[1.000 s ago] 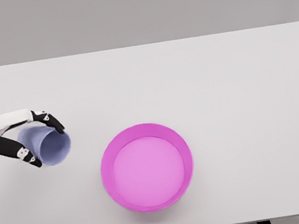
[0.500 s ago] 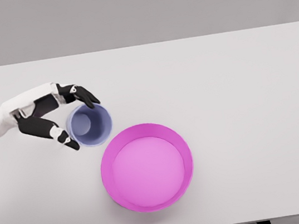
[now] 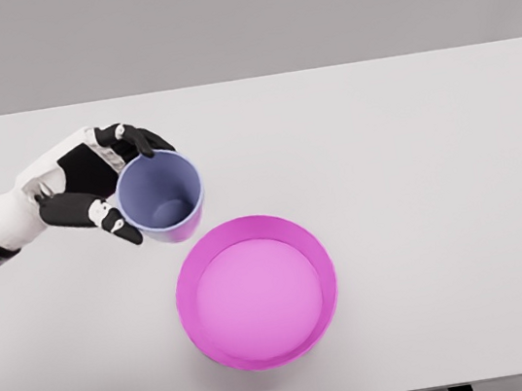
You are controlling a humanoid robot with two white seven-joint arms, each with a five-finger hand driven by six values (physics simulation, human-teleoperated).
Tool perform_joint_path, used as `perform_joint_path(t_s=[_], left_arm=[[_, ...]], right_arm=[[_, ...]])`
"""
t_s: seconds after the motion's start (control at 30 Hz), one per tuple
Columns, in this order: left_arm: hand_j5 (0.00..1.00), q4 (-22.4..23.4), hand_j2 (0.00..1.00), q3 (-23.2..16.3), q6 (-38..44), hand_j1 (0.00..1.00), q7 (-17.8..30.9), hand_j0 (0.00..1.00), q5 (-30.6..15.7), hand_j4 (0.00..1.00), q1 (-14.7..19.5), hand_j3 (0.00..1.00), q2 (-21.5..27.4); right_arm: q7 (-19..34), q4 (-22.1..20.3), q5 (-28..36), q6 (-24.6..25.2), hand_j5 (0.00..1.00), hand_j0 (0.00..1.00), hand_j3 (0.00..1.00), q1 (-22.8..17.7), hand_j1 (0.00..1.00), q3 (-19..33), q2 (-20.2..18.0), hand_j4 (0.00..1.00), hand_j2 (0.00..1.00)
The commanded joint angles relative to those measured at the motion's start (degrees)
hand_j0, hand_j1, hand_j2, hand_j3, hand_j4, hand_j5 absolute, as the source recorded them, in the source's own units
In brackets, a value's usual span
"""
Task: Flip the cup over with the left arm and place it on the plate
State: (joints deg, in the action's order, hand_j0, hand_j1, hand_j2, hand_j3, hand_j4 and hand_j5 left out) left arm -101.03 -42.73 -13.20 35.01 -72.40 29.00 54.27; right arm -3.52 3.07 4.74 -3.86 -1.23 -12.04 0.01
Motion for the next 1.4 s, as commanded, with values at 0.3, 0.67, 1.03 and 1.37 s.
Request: perform_joint_path(t_s=[0.3,0.67,1.03,1.37], left_arm=[[0.52,-0.1,0.52,-3.8,0.5,0.52,0.0,0.52,-7.9,0.52,0.1,0.52,-3.1],[0.52,0.0,0.52,-9.9,1.8,0.52,0.0,0.52,-7.8,0.52,0.0,0.52,-6.2],[0.53,0.2,0.53,-11.5,4.3,0.53,0.0,0.53,-4.1,0.53,-1.8,0.53,-8.9],[0.53,5.1,0.53,-10.7,7.5,0.53,0.0,0.53,-1.9,0.53,-0.4,0.53,-10.3]], right_arm=[[0.0,0.0,0.0,0.0,1.00,1.00,1.00,0.0,1.00,0.0,0.0,1.00,1.00],[0.0,0.0,0.0,0.0,1.00,1.00,1.00,0.0,1.00,0.0,0.0,1.00,1.00],[0.0,0.0,0.0,0.0,1.00,1.00,1.00,0.0,1.00,0.0,0.0,1.00,1.00],[0.0,0.0,0.0,0.0,1.00,1.00,1.00,0.0,1.00,0.0,0.0,1.00,1.00]])
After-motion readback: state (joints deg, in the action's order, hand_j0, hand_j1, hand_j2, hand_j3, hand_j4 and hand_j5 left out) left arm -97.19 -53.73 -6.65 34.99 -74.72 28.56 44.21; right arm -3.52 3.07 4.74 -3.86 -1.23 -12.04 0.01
